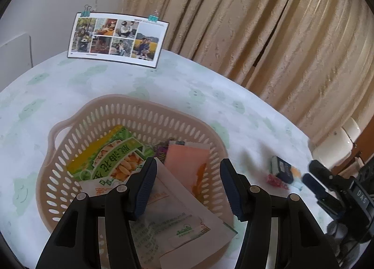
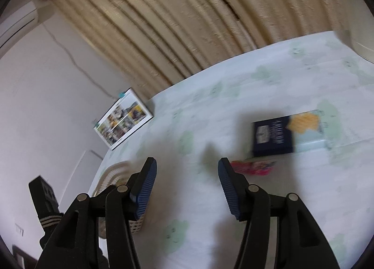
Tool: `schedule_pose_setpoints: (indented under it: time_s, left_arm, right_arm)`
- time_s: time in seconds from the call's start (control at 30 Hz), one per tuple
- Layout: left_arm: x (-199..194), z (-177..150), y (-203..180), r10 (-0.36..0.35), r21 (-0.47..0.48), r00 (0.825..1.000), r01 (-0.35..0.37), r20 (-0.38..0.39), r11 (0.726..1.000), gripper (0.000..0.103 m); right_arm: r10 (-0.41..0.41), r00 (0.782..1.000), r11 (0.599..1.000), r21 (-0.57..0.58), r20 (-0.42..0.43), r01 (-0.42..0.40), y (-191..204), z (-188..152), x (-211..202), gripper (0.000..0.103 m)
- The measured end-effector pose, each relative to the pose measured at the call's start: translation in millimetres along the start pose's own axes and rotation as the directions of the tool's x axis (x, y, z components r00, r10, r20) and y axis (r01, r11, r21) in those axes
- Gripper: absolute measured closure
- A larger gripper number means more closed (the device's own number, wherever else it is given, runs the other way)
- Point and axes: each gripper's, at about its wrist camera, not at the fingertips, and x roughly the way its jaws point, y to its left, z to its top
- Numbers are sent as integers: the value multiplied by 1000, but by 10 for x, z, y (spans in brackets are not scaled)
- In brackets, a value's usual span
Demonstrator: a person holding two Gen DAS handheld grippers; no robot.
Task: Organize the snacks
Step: 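Move the right gripper to the blue soda cracker box and grasp it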
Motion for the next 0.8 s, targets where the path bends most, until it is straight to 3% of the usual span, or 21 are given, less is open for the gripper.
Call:
schedule_pose_setpoints:
  time_s: [0.23,0.43,0.53,0.8]
  left_arm:
    - [-7,-9,23,39,-14,999,-39,24,999,46]
    - [-173,-70,-193,89,75,985,-101,145,992,46]
    - [-270,-122,-352,74,139,976,-104,205,985,46]
    - [-361,-259,-663,27,268,962,-102,271,958,46]
  right_arm:
    - [-107,994,994,31,15,107,-351,149,-11,50]
    - [-189,982,982,-7,10,189,-501,284,60,50]
    - [-228,974,973,-43,-2,228,-523,344,164,50]
    - [-340,940,929,-164,-19,332,-483,520,521,47]
